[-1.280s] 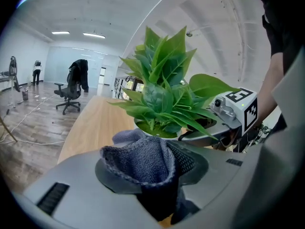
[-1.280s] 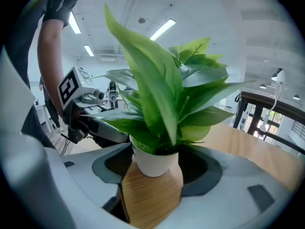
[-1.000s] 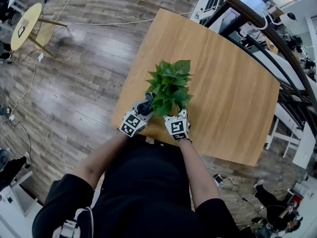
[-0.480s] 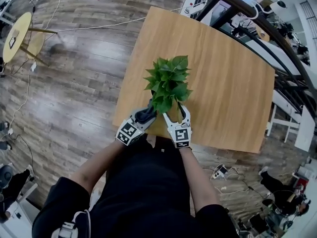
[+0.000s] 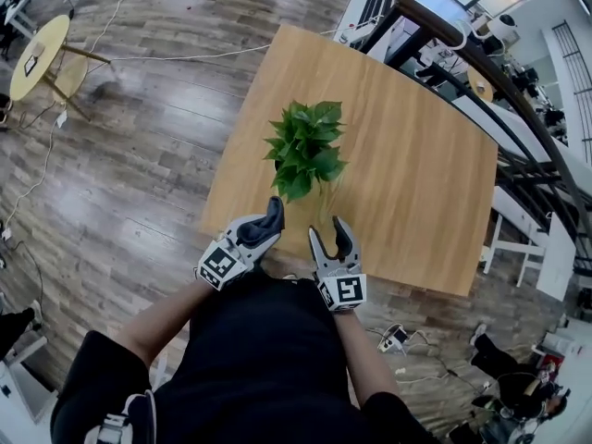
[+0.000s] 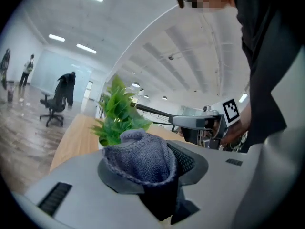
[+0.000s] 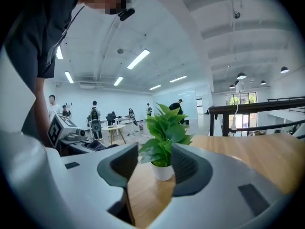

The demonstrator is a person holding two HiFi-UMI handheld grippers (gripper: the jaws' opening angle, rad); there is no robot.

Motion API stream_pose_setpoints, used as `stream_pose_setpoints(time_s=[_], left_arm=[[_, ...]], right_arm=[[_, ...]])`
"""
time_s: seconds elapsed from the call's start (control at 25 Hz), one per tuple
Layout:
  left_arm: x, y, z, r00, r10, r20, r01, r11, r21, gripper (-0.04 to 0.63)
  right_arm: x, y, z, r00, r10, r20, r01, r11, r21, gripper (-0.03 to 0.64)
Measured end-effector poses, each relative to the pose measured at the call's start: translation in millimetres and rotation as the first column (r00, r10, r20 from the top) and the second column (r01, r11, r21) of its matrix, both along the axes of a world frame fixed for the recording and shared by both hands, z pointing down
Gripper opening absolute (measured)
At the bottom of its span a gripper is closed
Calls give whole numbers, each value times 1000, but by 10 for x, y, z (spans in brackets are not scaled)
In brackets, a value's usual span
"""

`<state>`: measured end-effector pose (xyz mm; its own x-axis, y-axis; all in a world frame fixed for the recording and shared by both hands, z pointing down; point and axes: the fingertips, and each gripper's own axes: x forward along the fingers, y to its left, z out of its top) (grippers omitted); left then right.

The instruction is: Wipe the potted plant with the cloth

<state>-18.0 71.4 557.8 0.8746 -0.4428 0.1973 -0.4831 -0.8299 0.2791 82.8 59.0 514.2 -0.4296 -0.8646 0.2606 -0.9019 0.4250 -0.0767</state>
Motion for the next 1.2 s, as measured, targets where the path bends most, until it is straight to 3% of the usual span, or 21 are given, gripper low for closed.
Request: stream_pose_setpoints(time_s=[0.08,0.32,0.44,0.6,0.84,1.2], left_arm=[[54,105,-204,1000,-14,3,14,996,83,179],[245,461,-867,975,-197,-103,206,975,84,179],[367,706,-1119,965,-229,-130,240,968,76,176],[557,1044,-1328,956,-248,-159,261,963,67,175],[814,1456,-1379,958,-238,-163,253,964,84,173],[987,1824,-1477,971,-202,-128,218,969,120,173]], right_arm=[[55,78,-113,999,-23,30,22,999,31,46],[300,479,-752,984,-33,178,22,998,63,38],[249,743,-1129,983,-105,149,83,986,146,38],[345,1038,-1318,987,-145,64,129,969,210,28],[642,1427,-1296,992,-99,82,80,975,209,25],[795,1852,-1395,994,-60,97,31,960,278,25]])
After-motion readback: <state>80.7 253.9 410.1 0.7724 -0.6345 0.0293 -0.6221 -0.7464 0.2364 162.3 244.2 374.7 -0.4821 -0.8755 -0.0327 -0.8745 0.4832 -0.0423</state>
